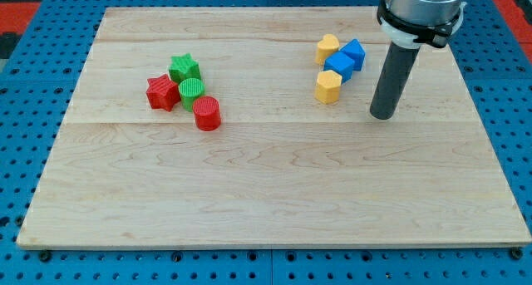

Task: Move the blue triangle to the top right of the green star

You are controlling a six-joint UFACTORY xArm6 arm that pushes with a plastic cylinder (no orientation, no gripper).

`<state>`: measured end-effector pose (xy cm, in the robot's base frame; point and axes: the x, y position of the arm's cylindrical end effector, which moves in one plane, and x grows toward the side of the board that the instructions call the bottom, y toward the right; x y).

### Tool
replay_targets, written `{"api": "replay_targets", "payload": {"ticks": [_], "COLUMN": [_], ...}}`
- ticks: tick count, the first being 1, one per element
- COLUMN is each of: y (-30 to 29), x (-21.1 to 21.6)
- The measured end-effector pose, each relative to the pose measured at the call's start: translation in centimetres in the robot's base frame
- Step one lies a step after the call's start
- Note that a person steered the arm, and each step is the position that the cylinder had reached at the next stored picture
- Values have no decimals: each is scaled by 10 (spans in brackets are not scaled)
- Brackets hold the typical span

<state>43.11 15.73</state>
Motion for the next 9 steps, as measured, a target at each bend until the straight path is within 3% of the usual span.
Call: {"api": "replay_targets", "payload": {"ticks": [5, 6, 9], "y": [-1, 24, 13], "x": [0, -11, -100]}}
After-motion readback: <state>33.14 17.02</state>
